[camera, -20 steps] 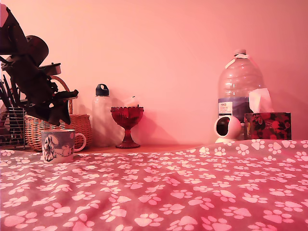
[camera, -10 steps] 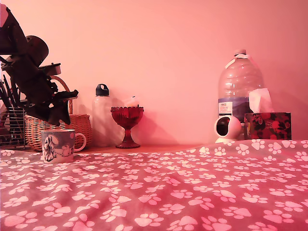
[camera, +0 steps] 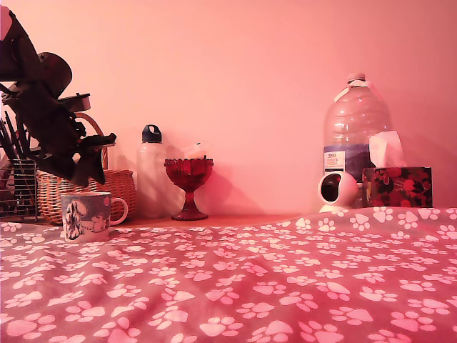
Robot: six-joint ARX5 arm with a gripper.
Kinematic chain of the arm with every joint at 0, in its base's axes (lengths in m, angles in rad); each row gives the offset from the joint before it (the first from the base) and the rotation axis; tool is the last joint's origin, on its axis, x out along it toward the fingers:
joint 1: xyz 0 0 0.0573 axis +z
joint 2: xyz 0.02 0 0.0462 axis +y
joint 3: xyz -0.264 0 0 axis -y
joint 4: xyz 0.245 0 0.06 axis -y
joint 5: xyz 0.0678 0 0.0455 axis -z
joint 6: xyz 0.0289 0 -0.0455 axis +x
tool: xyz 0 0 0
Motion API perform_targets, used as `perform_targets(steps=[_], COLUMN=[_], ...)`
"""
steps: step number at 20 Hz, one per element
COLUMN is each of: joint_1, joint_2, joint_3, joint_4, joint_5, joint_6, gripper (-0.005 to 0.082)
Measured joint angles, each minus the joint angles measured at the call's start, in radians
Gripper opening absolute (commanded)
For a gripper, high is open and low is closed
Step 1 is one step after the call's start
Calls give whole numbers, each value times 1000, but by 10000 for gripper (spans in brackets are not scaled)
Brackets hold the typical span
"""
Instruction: Pick the coffee capsule and then drop it inside the coffee cup in front of you
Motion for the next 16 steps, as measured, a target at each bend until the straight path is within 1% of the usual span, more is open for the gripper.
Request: perform_targets(steps=[6, 10, 11, 12, 13, 14, 16], joint_1=[0, 0, 0, 0, 0, 0, 0], joint_2=[0, 0, 0, 0, -1, -6, -31], joint_3=[0, 2, 2, 2, 2, 2, 2], joint_4=[-1, -20, -31, -50, -63, -80, -99], joint_5=[0, 0, 1, 5, 14, 28, 51], joint_6=[0, 0, 0, 0, 0, 0, 1], gripper=[790, 774, 759, 723, 659, 563, 259])
